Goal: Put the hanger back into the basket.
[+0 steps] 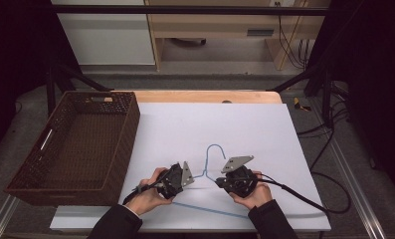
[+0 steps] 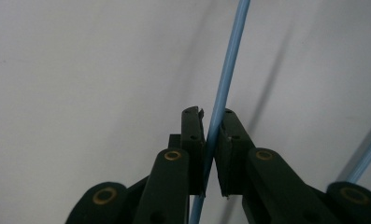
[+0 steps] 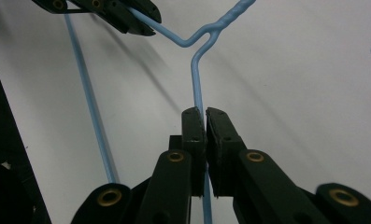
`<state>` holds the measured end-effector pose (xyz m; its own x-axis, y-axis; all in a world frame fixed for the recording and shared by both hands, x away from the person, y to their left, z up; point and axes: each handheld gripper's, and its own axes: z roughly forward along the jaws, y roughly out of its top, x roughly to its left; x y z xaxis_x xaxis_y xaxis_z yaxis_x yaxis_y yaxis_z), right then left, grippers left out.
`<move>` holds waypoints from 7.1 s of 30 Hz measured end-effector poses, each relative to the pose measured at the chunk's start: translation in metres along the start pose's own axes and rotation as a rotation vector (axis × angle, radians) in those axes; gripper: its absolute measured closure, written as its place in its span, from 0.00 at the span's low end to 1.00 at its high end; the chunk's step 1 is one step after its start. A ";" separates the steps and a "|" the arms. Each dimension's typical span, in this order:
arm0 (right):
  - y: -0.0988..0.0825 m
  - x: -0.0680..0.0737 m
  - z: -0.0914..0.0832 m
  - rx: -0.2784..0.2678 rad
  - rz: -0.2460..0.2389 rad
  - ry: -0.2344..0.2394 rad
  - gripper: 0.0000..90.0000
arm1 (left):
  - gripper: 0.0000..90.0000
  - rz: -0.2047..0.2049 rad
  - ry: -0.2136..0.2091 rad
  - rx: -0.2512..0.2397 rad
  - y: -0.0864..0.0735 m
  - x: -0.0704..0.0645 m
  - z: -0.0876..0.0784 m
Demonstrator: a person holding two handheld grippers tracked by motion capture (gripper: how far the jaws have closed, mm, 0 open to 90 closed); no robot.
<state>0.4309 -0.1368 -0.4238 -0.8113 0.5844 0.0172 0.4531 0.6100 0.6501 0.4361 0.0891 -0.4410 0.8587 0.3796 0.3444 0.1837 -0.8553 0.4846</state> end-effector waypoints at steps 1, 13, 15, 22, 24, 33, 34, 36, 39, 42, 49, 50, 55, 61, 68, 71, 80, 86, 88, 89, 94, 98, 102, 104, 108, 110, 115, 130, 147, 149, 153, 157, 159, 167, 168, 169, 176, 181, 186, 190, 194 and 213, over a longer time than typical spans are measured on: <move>0.000 0.000 -0.001 -0.005 0.000 -0.004 0.96 | 0.93 0.006 -0.004 -0.001 0.000 -0.001 -0.001; 0.001 -0.003 -0.027 -0.097 0.007 -0.004 0.91 | 0.96 -0.040 -0.051 -0.038 0.001 -0.007 -0.020; 0.001 -0.005 -0.036 -0.139 0.009 -0.012 0.88 | 0.96 -0.057 -0.044 -0.044 -0.001 -0.006 -0.023; -0.002 -0.013 -0.059 -0.244 0.055 -0.061 0.72 | 0.96 -0.114 -0.014 -0.065 -0.002 -0.003 -0.035; -0.007 -0.021 -0.069 -0.295 0.088 -0.095 0.62 | 0.96 -0.132 -0.010 -0.084 -0.002 -0.002 -0.038; -0.023 -0.042 -0.092 -0.386 0.176 -0.192 0.39 | 0.96 -0.193 0.036 -0.119 -0.004 0.008 -0.055; -0.025 -0.044 -0.094 -0.394 0.190 -0.201 0.37 | 0.96 -0.197 0.040 -0.123 -0.004 0.009 -0.057; -0.029 -0.049 -0.097 -0.415 0.215 -0.211 0.31 | 0.96 -0.208 0.046 -0.128 -0.005 0.011 -0.061; -0.034 -0.056 -0.103 -0.443 0.246 -0.257 0.19 | 0.96 -0.229 0.063 -0.138 -0.005 0.015 -0.069; -0.037 -0.059 -0.106 -0.464 0.265 -0.276 0.16 | 0.96 -0.243 0.067 -0.137 -0.007 0.018 -0.073; -0.055 -0.077 -0.114 -0.472 0.333 -0.352 0.10 | 0.96 -0.277 0.090 -0.141 -0.009 0.025 -0.084; -0.055 -0.077 -0.114 -0.472 0.333 -0.352 0.10 | 0.96 -0.281 0.094 -0.143 -0.009 0.026 -0.086; -0.067 -0.088 -0.107 -0.441 0.352 -0.361 0.09 | 0.96 -0.307 0.103 -0.151 -0.010 0.030 -0.096; -0.070 -0.091 -0.102 -0.420 0.348 -0.363 0.08 | 0.96 -0.321 0.119 -0.161 -0.011 0.035 -0.109; -0.069 -0.090 -0.098 -0.404 0.325 -0.357 0.08 | 0.96 -0.348 0.116 -0.206 -0.015 0.048 -0.130; -0.068 -0.089 -0.097 -0.402 0.331 -0.353 0.07 | 0.96 -0.334 0.117 -0.201 -0.014 0.056 -0.141; -0.066 -0.087 -0.095 -0.399 0.317 -0.344 0.07 | 0.96 -0.336 0.161 -0.210 -0.008 0.076 -0.168; -0.064 -0.085 -0.094 -0.404 0.310 -0.338 0.07 | 0.96 -0.355 0.192 -0.208 -0.007 0.092 -0.183; -0.064 -0.085 -0.094 -0.403 0.310 -0.340 0.06 | 0.96 -0.359 0.199 -0.206 -0.007 0.097 -0.188; -0.064 -0.085 -0.094 -0.402 0.308 -0.339 0.06 | 0.96 -0.359 0.203 -0.205 -0.008 0.100 -0.190; -0.064 -0.085 -0.093 -0.401 0.304 -0.339 0.06 | 0.96 -0.377 0.210 -0.199 -0.014 0.115 -0.203; -0.064 -0.085 -0.093 -0.400 0.302 -0.340 0.06 | 0.96 -0.409 0.245 -0.199 -0.021 0.127 -0.212; -0.063 -0.084 -0.094 -0.402 0.302 -0.338 0.06 | 0.96 -0.434 0.280 -0.193 -0.029 0.139 -0.217; -0.063 -0.084 -0.094 -0.402 0.302 -0.337 0.06 | 0.96 -0.443 0.291 -0.188 -0.034 0.144 -0.219; -0.063 -0.084 -0.093 -0.400 0.300 -0.336 0.05 | 0.96 -0.454 0.299 -0.181 -0.043 0.152 -0.218; -0.063 -0.084 -0.093 -0.400 0.300 -0.337 0.05 | 0.96 -0.459 0.299 -0.177 -0.047 0.156 -0.219; -0.063 -0.084 -0.093 -0.401 0.300 -0.336 0.05 | 0.96 -0.471 0.308 -0.157 -0.057 0.166 -0.219; -0.063 -0.084 -0.092 -0.396 0.295 -0.334 0.05 | 0.96 -0.575 0.389 -0.138 -0.103 0.195 -0.219; -0.062 -0.084 -0.090 -0.387 0.294 -0.334 0.05 | 0.96 -0.630 0.464 -0.050 -0.154 0.208 -0.208; -0.062 -0.084 -0.090 -0.387 0.293 -0.335 0.05 | 0.96 -0.649 0.470 -0.044 -0.164 0.210 -0.207; -0.063 -0.084 -0.090 -0.387 0.293 -0.336 0.05 | 0.96 -0.656 0.473 -0.030 -0.173 0.210 -0.205; -0.062 -0.084 -0.090 -0.386 0.293 -0.336 0.05 | 0.96 -0.657 0.468 -0.011 -0.182 0.209 -0.201; -0.063 -0.084 -0.090 -0.385 0.293 -0.337 0.05 | 0.96 -0.653 0.462 -0.003 -0.186 0.208 -0.199; -0.062 -0.084 -0.089 -0.384 0.296 -0.335 0.05 | 0.96 -0.636 0.459 0.036 -0.197 0.204 -0.188; -0.062 -0.084 -0.089 -0.382 0.295 -0.336 0.05 | 0.96 -0.639 0.458 0.037 -0.198 0.204 -0.186; -0.062 -0.084 -0.089 -0.382 0.295 -0.336 0.05 | 0.96 -0.642 0.456 0.036 -0.199 0.204 -0.184; -0.062 -0.084 -0.089 -0.381 0.294 -0.334 0.05 | 0.96 -0.646 0.432 0.052 -0.200 0.200 -0.162; -0.063 -0.084 -0.089 -0.381 0.293 -0.335 0.05 | 0.96 -0.662 0.422 0.062 -0.202 0.197 -0.147; -0.062 -0.083 -0.088 -0.379 0.296 -0.333 0.05 | 0.96 -0.692 0.394 0.097 -0.213 0.195 -0.137; -0.062 -0.083 -0.088 -0.376 0.292 -0.333 0.05 | 0.96 -0.700 0.382 0.120 -0.216 0.193 -0.130; -0.062 -0.083 -0.089 -0.380 0.293 -0.335 0.05 | 0.91 -0.718 0.369 0.119 -0.220 0.193 -0.129; -0.061 -0.081 -0.090 -0.391 0.289 -0.325 0.05 | 0.42 -0.682 0.335 -0.338 -0.162 0.147 -0.181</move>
<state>0.4359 -0.2691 -0.3965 -0.4926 0.8693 0.0416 0.4193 0.1951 0.8866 0.4462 0.3469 -0.3231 0.4137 0.9066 0.0832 0.4127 -0.2682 0.8705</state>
